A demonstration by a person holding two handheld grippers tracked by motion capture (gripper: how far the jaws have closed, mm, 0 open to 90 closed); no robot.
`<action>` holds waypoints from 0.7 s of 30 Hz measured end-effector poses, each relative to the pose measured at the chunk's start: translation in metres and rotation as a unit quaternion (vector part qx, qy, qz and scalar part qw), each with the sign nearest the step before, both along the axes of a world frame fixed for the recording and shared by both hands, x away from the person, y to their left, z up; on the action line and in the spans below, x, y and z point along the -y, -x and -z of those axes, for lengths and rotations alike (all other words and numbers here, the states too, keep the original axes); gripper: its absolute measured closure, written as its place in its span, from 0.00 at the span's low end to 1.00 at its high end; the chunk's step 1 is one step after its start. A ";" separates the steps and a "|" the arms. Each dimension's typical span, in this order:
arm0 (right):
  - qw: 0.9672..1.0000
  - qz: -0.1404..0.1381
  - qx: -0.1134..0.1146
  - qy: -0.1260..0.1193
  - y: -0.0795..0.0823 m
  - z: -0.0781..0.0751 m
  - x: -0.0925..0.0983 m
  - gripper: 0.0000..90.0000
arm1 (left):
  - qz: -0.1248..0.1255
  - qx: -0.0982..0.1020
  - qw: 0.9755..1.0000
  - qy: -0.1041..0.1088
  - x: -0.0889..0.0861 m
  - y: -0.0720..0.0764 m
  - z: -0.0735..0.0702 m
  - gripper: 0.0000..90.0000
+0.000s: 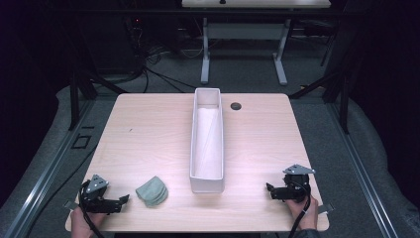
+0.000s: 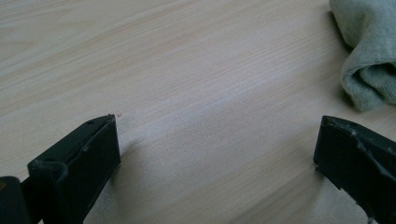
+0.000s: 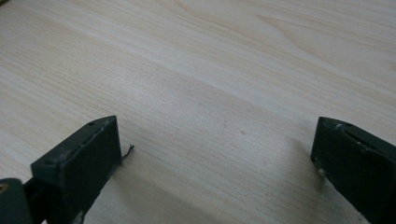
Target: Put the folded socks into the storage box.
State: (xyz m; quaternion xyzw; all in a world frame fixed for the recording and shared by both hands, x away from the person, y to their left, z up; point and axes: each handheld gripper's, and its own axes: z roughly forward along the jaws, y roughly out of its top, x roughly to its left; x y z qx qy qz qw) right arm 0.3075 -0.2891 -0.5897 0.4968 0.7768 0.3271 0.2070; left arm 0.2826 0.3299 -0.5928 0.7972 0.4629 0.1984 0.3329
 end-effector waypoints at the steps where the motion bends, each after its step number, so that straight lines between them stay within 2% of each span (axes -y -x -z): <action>1: 1.000 0.001 0.000 0.000 0.000 0.000 0.000 0.01 | 0.001 0.000 1.000 0.000 0.000 0.000 0.000 0.00; 7: 1.000 -0.001 0.000 0.000 0.000 0.000 0.000 0.01 | 0.002 -0.001 1.000 0.001 0.000 0.000 0.000 0.01; 18: 1.000 0.000 0.000 0.001 0.000 0.000 0.000 0.02 | -0.014 -0.007 1.000 0.002 -0.001 0.000 -0.001 0.00; 19: 1.000 0.000 0.000 0.001 -0.001 0.000 0.000 0.02 | -0.009 -0.010 1.000 0.011 -0.001 0.000 -0.001 0.00; 21: 1.000 0.000 0.000 0.001 -0.001 0.000 0.000 0.02 | -0.007 -0.012 1.000 0.014 0.000 0.001 -0.004 0.00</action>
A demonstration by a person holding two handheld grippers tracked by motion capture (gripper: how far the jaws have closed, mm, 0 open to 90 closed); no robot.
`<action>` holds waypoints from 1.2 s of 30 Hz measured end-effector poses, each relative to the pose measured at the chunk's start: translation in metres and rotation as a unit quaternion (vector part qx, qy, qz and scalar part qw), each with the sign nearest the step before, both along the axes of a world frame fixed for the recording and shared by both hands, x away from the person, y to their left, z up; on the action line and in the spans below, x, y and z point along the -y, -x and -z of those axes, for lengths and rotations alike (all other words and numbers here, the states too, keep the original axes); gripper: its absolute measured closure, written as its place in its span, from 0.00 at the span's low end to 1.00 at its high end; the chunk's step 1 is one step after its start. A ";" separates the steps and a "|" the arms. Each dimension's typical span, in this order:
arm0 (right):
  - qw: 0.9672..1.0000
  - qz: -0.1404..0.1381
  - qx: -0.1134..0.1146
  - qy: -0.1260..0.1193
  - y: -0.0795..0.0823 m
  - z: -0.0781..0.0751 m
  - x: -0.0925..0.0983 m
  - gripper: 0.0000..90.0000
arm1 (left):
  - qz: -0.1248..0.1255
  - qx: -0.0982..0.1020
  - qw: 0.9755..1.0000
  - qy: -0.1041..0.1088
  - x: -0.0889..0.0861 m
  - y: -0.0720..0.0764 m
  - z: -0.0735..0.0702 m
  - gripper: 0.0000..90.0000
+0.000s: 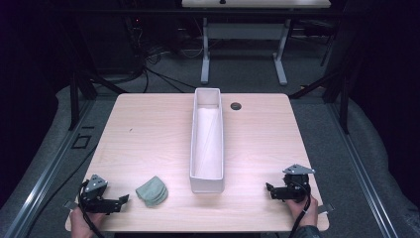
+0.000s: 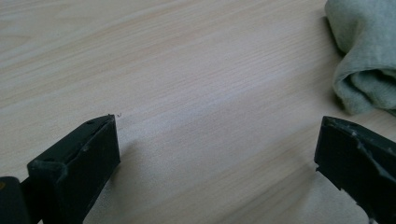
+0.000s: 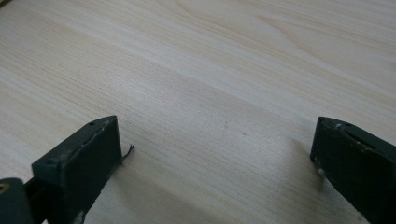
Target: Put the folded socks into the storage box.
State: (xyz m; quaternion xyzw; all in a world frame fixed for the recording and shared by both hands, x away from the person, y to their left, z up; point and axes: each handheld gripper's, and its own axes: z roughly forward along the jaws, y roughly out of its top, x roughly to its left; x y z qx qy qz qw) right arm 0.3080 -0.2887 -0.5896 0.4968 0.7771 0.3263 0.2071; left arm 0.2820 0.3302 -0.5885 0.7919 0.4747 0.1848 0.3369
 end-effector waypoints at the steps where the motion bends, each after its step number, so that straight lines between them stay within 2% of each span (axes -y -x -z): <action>1: 1.000 0.000 0.000 0.000 0.000 0.000 0.000 0.02 | 0.003 -0.001 1.000 0.002 0.000 0.000 -0.002 0.00; 3: 1.000 0.000 0.000 0.000 0.000 0.000 0.000 0.02 | 0.005 0.000 1.000 0.009 0.000 0.000 -0.005 0.00; 7: 1.000 0.000 0.000 0.000 0.000 0.000 0.000 0.02 | 0.015 -0.002 0.999 0.029 0.002 -0.001 -0.025 0.00; 14: 1.000 0.000 0.000 0.000 0.000 0.000 0.000 0.02 | 0.044 -0.007 0.998 0.038 0.014 -0.003 -0.043 0.00; 23: 1.000 0.000 0.000 0.000 0.000 0.000 0.000 0.02 | 0.066 -0.016 0.997 0.044 0.029 -0.006 -0.050 0.00; 36: 1.000 0.000 0.003 -0.004 0.000 0.000 0.001 0.04 | 0.097 -0.023 0.994 0.036 0.053 -0.012 -0.054 0.00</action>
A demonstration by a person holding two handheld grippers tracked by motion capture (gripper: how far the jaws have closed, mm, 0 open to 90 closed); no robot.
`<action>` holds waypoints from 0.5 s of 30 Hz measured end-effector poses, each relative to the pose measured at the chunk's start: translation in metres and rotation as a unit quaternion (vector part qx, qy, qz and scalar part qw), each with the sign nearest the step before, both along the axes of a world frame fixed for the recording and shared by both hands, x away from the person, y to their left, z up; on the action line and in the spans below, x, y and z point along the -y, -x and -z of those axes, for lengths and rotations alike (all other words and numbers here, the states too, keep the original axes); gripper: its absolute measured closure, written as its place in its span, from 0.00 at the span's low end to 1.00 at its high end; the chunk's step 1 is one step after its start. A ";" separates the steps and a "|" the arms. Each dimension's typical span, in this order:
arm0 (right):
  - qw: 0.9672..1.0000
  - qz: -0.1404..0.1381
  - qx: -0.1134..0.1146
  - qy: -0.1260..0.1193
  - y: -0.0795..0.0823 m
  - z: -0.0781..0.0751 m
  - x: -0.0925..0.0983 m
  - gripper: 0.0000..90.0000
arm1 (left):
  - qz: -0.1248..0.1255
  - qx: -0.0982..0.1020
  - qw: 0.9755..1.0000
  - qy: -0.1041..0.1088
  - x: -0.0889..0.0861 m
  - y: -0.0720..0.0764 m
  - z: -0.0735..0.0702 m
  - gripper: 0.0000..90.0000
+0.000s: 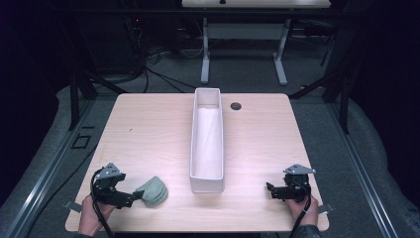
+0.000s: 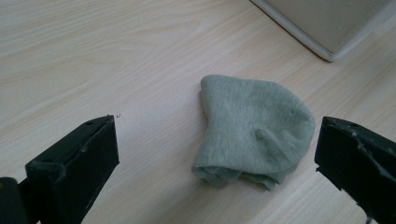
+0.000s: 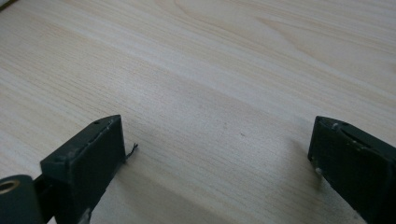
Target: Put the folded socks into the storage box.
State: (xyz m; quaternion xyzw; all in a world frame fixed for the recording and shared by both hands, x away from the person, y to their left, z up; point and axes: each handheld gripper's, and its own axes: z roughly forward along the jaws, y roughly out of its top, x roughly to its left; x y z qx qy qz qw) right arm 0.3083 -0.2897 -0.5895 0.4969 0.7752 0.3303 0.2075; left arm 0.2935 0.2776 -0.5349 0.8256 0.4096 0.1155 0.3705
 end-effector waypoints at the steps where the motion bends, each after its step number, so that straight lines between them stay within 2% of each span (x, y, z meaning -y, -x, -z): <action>1: 1.000 0.000 0.000 0.000 0.000 0.000 0.000 0.04 | 0.002 0.000 1.000 -0.002 0.002 -0.001 -0.001 0.00; 7: 1.000 -0.001 0.002 0.000 0.000 0.000 0.001 0.06 | 0.008 -0.003 1.000 -0.003 0.008 -0.005 0.000 0.00; 15: 1.000 0.002 0.004 -0.003 0.000 0.000 0.001 0.08 | 0.019 -0.028 0.999 0.002 0.021 -0.014 0.010 0.00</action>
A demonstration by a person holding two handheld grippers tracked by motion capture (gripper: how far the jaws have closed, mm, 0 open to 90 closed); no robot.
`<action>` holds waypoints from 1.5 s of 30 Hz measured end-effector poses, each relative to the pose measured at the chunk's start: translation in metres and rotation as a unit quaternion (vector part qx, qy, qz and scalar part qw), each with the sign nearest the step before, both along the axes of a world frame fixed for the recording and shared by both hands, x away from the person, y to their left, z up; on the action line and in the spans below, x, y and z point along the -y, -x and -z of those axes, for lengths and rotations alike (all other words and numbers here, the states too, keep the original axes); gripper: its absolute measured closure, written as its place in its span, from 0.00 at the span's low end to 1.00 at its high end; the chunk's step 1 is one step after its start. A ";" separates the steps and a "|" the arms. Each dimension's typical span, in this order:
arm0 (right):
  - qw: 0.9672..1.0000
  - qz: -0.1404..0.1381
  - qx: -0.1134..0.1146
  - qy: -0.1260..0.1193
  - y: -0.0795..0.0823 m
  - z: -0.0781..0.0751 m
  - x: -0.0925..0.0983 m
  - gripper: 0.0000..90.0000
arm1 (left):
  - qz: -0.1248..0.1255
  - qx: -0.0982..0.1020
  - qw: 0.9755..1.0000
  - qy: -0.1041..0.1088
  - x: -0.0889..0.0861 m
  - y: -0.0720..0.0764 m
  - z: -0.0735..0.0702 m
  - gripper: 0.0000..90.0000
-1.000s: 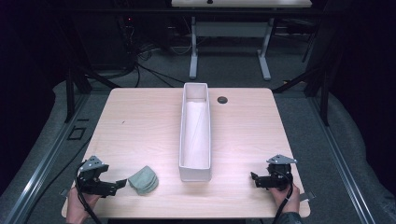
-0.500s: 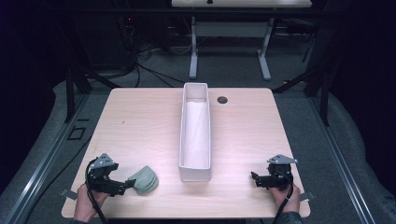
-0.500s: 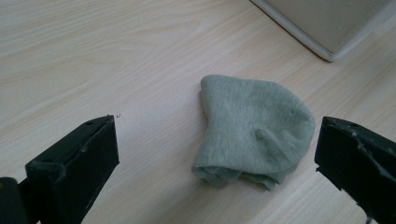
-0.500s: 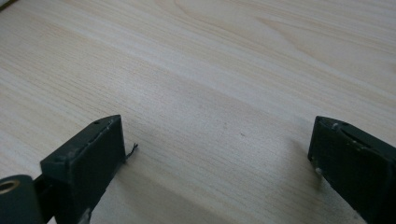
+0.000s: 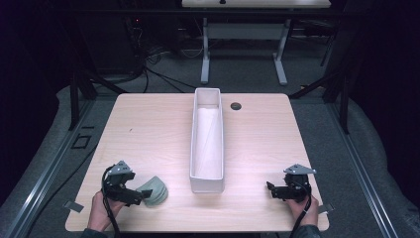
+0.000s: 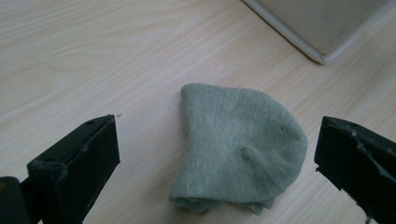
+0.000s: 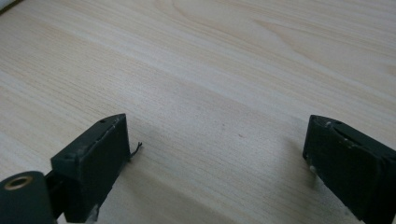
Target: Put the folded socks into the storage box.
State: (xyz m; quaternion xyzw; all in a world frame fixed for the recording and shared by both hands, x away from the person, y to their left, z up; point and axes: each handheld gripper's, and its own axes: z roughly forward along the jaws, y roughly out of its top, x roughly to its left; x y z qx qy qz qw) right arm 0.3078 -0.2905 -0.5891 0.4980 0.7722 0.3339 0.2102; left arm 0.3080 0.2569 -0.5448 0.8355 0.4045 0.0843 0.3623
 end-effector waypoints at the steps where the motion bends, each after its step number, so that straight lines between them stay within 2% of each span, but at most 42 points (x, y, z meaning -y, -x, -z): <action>1: 1.000 0.001 0.000 0.000 0.000 0.000 0.000 0.09 | 0.002 -0.002 1.000 -0.003 0.001 -0.001 0.001 0.00; 10: 1.000 0.003 0.001 -0.002 0.000 0.000 0.000 0.10 | -0.002 -0.018 1.000 -0.017 0.012 -0.006 0.011 0.04; 13: 1.000 0.003 0.002 -0.001 0.000 0.000 0.000 0.11 | -0.003 -0.018 1.000 -0.026 0.014 -0.007 0.013 0.11; 26: 1.000 0.006 0.002 0.000 0.001 -0.001 0.001 0.13 | 0.003 -0.020 0.999 -0.039 0.018 -0.006 0.016 0.36; 36: 1.000 0.006 0.002 0.000 0.001 -0.001 0.001 0.13 | 0.011 -0.003 0.998 -0.057 0.023 -0.002 0.014 0.46; 37: 1.000 0.006 0.003 0.000 0.001 -0.001 0.001 0.13 | 0.013 0.003 0.998 -0.063 0.025 0.000 0.013 0.48; 45: 1.000 0.005 0.002 -0.001 0.001 -0.001 0.001 0.13 | 0.018 0.015 0.996 -0.082 0.030 0.005 0.013 0.54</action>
